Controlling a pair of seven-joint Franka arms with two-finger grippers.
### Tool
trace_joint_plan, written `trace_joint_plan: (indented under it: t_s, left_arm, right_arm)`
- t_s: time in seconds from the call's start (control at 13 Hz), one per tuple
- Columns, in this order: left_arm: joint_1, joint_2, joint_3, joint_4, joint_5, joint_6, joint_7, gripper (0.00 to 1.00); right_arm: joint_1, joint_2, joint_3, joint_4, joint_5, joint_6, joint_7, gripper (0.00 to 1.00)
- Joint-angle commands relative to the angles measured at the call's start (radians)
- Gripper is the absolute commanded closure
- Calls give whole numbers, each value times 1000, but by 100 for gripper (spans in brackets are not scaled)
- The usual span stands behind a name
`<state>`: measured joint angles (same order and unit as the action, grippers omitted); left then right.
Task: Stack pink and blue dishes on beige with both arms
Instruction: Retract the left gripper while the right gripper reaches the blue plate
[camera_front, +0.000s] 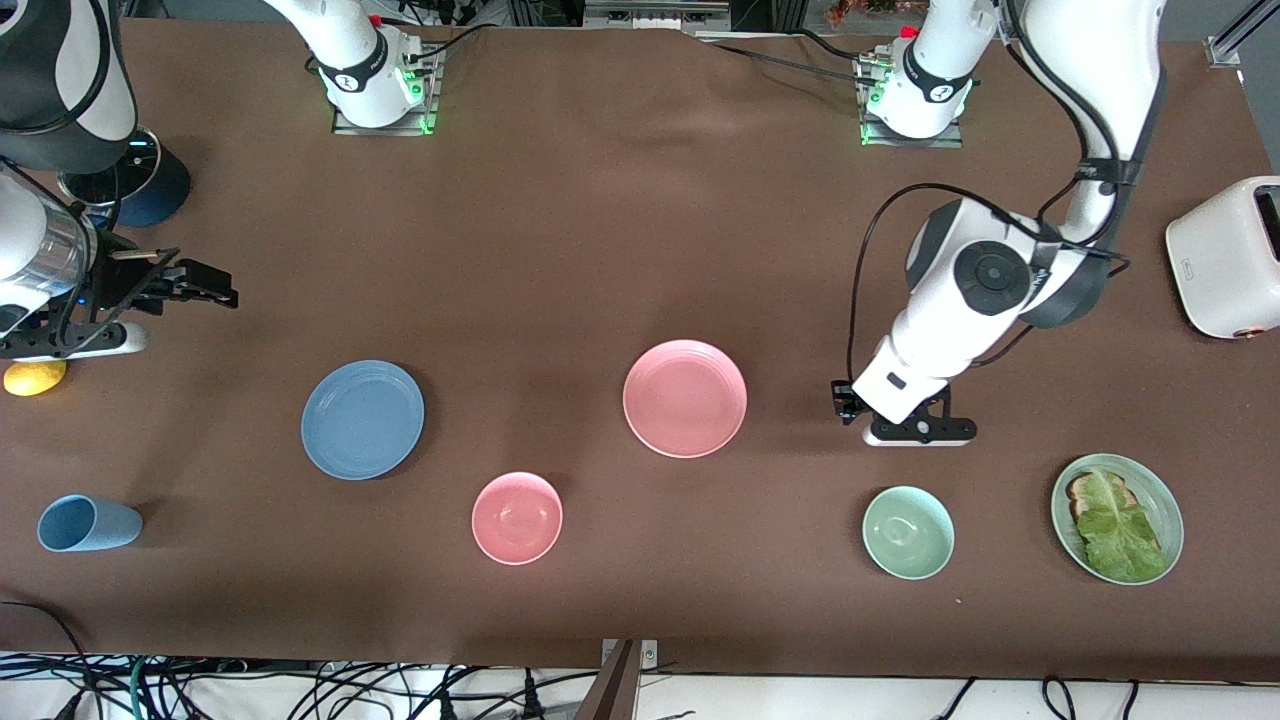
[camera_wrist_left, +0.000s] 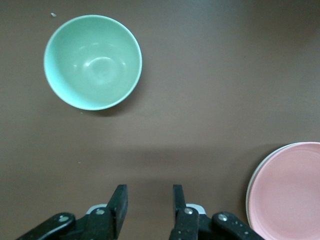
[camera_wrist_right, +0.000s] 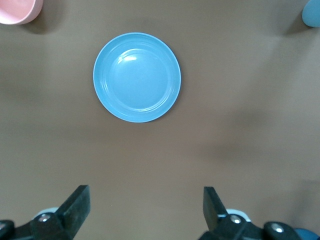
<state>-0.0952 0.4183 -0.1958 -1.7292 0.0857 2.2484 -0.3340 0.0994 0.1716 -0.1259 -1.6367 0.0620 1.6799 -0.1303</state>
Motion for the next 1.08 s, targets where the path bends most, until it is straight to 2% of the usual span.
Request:
trace_joint_plan:
  t_s: [0.0,0.31,0.46,0.62,0.77,0.85,0.92,1.0]
  left_arm:
    - [6,-38,38,58,-58,-134,136,56]
    - [19,-75,128,149,-110,-324,306,56]
    - [19,-104,164,174,-109,-395,352,55]
    - [19,-116,206,238,-104,-501,406,55]
    - [19,-116,239,289,-101,-568,450,50]
    - [19,-119,251,298,-103,-576,461,39]
    - [19,-127,263,300,-107,-587,460,23]
    - [17,-145,265,298,-107,-589,455,0]
  right_arm:
    - [-13,23,2,15,-4,-9,-25,0]
    - [-20,100,2,12,7,26,-49,0]
    - [-21,150,2,2,2,85,-55,0]
    - [-21,178,2,-37,-2,162,-58,0]
    - [-24,219,2,-98,-2,288,-55,0]
    - [-27,264,2,-109,2,352,-54,0]
    - [-27,305,2,-109,4,406,-54,0]
    - [-29,334,2,-109,5,441,-55,0]
